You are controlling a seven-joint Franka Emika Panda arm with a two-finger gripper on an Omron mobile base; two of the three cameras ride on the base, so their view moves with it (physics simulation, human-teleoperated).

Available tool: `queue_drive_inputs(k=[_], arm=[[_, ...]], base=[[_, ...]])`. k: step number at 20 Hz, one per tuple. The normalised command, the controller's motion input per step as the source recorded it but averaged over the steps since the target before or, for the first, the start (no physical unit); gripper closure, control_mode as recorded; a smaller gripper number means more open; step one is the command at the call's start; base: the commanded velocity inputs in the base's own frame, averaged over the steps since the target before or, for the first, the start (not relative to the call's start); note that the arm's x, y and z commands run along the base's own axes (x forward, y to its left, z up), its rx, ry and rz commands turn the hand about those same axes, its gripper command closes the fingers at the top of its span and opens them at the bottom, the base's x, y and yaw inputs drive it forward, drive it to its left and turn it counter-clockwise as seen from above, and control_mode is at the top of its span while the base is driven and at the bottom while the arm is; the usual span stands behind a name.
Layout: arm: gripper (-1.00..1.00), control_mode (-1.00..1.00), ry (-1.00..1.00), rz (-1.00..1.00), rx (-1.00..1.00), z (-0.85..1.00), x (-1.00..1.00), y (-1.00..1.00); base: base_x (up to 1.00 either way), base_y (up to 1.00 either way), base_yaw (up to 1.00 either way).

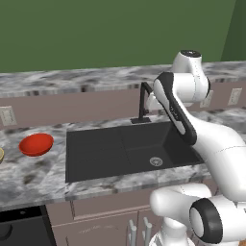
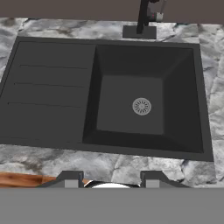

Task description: Rinse each bowl for a few seconds and place them down in the sink or on the counter.

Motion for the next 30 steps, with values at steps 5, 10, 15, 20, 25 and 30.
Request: queue_drive_inputs(k=[5, 10, 15, 20, 25, 30], arm=[[-1.00, -1.00, -0.01, 0.00, 0.00, 0.00, -0.10, 0.00], [-1.00, -1.00, -0.02, 0.00, 0.00, 0.00, -0.26, 0.00], [-1.00, -1.00, -0.03, 0.00, 0.00, 0.00, -0.32, -0.01], [-1.00, -1.00, -0.05, 0.00, 0.00, 0.00, -0.27, -0.09], [-1.00, -1.00, -0.06, 0.00, 0.00, 0.00, -0.15, -0.20], [-1.00, -1.00, -0.10, 0.00, 0.00, 0.00, -0.10, -0.29]], base=[[0.00, 0.00, 0.00], [0.00, 0.00, 0.00], [0.00, 0.00, 0.00], [0.00, 0.00, 0.00], [0.00, 0.00, 0.00], [0.00, 0.00, 0.00]])
